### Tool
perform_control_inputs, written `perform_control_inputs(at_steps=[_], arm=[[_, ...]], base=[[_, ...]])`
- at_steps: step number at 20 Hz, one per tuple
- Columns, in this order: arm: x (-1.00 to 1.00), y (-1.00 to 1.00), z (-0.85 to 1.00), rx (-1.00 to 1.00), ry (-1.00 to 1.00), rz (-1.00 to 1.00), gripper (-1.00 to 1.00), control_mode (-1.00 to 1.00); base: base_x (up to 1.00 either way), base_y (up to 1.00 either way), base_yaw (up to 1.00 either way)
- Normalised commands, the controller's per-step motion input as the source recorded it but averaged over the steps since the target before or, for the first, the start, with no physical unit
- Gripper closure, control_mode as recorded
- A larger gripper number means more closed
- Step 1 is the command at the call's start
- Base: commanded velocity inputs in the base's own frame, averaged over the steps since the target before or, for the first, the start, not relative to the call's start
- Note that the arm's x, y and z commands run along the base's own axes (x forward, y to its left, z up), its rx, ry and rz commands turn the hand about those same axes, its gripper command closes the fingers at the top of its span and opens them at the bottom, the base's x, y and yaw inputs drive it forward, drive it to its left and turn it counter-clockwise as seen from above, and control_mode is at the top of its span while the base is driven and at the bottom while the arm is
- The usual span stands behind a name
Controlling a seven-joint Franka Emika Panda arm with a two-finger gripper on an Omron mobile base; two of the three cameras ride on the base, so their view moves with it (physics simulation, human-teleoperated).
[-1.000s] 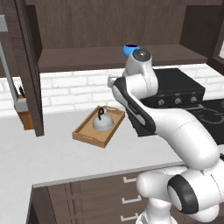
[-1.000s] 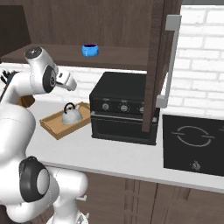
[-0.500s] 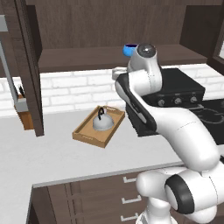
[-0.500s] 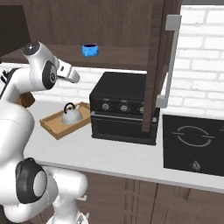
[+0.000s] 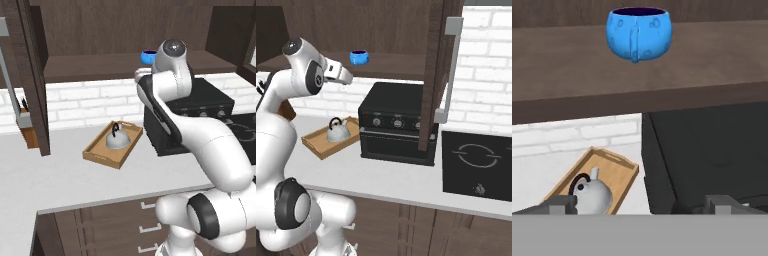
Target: Pick the kettle from the counter and place it on the tray. Then pick the mug from the cabinet and place it on the tray. Then close the cabinet doors.
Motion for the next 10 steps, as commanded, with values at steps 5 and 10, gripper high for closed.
perform_control_inputs(at_steps=[5, 10], arm=[[0.38, -0.06, 0.0, -0.04, -0.02, 0.01, -1.0, -1.0], [0.31, -0.1, 0.18, -0.04, -0.01, 0.0, -1.0, -1.0]], base=[[0.0, 0.0, 0.0], [0.0, 0.0, 0.0]])
